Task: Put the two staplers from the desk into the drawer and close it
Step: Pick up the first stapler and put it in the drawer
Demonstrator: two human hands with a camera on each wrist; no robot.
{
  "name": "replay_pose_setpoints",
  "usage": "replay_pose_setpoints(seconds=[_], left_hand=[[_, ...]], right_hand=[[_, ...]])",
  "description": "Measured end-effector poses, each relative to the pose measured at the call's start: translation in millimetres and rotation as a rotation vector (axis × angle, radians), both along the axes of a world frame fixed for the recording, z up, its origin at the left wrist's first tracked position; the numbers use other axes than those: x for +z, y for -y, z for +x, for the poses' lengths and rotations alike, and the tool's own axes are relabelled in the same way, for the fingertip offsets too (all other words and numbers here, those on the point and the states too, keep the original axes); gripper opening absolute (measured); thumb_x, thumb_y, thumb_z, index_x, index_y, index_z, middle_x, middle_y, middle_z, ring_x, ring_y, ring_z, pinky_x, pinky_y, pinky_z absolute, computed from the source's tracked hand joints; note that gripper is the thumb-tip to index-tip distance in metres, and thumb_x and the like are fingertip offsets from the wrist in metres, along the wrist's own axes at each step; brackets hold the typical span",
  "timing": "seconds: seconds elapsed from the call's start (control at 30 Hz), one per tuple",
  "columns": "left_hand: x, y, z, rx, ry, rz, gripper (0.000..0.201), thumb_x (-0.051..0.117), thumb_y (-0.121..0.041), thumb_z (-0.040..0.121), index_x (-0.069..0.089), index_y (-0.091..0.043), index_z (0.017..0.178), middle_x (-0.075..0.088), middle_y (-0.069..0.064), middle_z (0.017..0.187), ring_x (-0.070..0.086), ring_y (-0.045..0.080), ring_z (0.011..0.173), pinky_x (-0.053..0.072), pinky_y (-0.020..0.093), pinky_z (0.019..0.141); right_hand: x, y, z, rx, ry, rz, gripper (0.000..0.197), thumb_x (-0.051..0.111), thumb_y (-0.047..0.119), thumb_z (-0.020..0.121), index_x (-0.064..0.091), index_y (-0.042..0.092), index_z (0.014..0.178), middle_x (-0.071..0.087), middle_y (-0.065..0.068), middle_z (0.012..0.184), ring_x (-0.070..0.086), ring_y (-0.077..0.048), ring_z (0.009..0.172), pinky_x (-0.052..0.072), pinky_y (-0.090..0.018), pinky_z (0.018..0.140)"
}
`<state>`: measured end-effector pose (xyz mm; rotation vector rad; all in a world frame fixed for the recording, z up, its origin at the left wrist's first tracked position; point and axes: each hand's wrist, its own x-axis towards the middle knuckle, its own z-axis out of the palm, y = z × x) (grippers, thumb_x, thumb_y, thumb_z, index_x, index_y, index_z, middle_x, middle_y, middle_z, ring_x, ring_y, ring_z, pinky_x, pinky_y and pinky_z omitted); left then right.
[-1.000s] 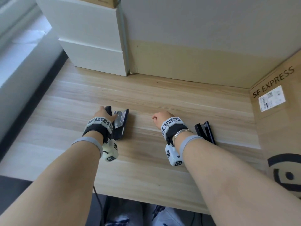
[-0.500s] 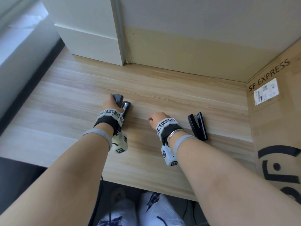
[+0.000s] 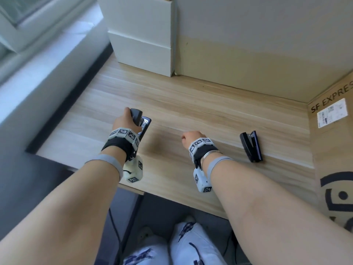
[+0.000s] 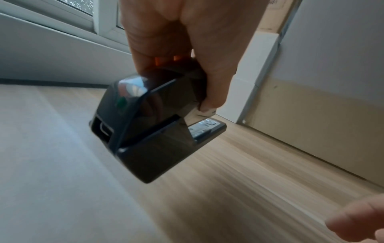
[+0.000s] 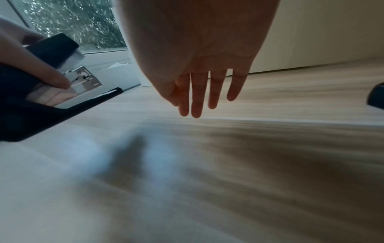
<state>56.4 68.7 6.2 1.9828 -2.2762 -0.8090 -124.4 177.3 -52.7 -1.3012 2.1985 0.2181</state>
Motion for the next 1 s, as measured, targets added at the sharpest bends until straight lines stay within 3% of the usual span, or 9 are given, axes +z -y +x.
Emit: replay_pose_setpoints(seconds=[0.2, 0.43, 0.6, 0.8, 1.0], left_hand=[[4, -11, 86, 0.127, -0.024, 0.011, 0.04, 0.061, -0.012, 0.079, 0.041, -0.006, 0.114, 0.051, 0.013, 0.087, 0.056, 0.033, 0.09, 0.042, 0.036, 0.07], [-12, -35, 191, 0.256, -0.026, -0.017, 0.03, 0.059, -0.017, 0.077, 0.033, -0.013, 0.092, 0.054, 0.012, 0.085, 0.051, 0.032, 0.078, 0.042, 0.035, 0.067], [-32, -47, 251, 0.34, 0.029, 0.022, 0.034, 0.06, -0.022, 0.077, 0.03, -0.015, 0.092, 0.052, 0.012, 0.087, 0.053, 0.034, 0.08, 0.043, 0.035, 0.067], [-77, -59, 293, 0.41, 0.09, 0.091, 0.034, 0.059, -0.017, 0.077, 0.029, -0.014, 0.092, 0.053, 0.013, 0.086, 0.052, 0.034, 0.077, 0.043, 0.035, 0.064], [-127, -61, 302, 0.389, 0.113, 0.165, 0.036, 0.061, -0.019, 0.078, 0.029, -0.013, 0.092, 0.052, 0.013, 0.084, 0.051, 0.033, 0.076, 0.043, 0.035, 0.066]], right_hand=[[7, 14, 67, 0.109, -0.101, -0.003, 0.039, 0.037, 0.017, 0.097, 0.06, 0.022, 0.127, 0.058, -0.004, 0.135, 0.046, -0.03, 0.13, 0.041, -0.04, 0.103], [-9, 28, 155, 0.142, -0.028, -0.101, 0.042, 0.045, 0.018, 0.094, 0.05, 0.021, 0.136, 0.045, -0.005, 0.145, 0.038, -0.027, 0.136, 0.031, -0.04, 0.111], [-37, 28, 203, 0.089, 0.025, -0.202, 0.048, 0.042, 0.017, 0.096, 0.038, 0.021, 0.144, 0.026, -0.001, 0.159, 0.02, -0.023, 0.148, 0.019, -0.041, 0.119], [-63, 29, 227, 0.013, -0.038, -0.247, 0.057, 0.033, 0.029, 0.098, 0.013, 0.037, 0.151, 0.001, 0.011, 0.163, -0.002, -0.02, 0.151, 0.0, -0.047, 0.12], [-81, 26, 232, 0.025, -0.162, -0.31, 0.057, 0.027, 0.036, 0.099, 0.006, 0.038, 0.151, 0.0, 0.011, 0.163, -0.001, -0.02, 0.152, -0.001, -0.049, 0.121]])
